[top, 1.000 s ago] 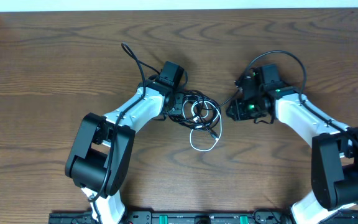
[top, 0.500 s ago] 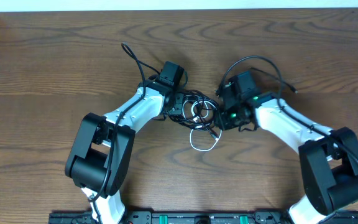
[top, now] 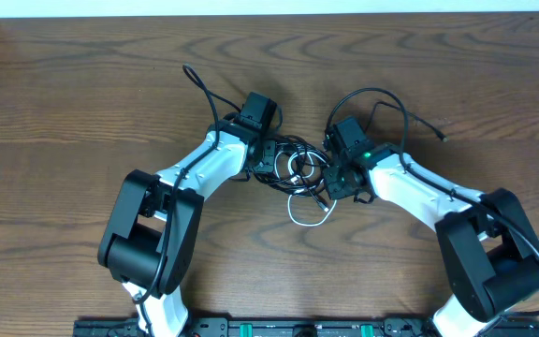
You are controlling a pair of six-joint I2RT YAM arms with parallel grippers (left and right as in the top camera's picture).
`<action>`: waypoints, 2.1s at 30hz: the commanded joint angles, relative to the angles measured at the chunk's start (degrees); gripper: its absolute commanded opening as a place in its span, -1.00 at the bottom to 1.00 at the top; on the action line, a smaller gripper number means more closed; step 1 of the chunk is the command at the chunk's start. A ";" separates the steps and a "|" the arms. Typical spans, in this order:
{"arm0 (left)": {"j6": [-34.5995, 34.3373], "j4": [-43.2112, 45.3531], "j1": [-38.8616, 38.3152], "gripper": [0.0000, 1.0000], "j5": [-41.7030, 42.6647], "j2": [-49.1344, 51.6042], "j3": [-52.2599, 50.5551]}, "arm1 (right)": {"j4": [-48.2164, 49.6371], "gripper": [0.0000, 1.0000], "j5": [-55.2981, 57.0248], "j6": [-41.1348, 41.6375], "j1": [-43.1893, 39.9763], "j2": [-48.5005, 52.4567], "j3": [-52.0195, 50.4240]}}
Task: Untangle cables
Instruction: 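Grasp the white cable near the coil with the right gripper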
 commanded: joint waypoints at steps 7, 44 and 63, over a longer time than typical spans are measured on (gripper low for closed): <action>-0.74 -0.33 0.46 -0.38 -1.75 1.09 -0.26 | 1.22 -0.44 1.88 0.94 0.46 2.36 0.00; -0.74 -0.37 0.46 -0.38 -1.75 1.09 -0.26 | 11.10 -0.70 -1.07 0.92 1.66 5.88 -0.68; -0.74 -0.57 0.46 -0.38 -1.75 1.09 -0.26 | 8.13 -0.98 1.81 0.90 1.14 3.43 -0.52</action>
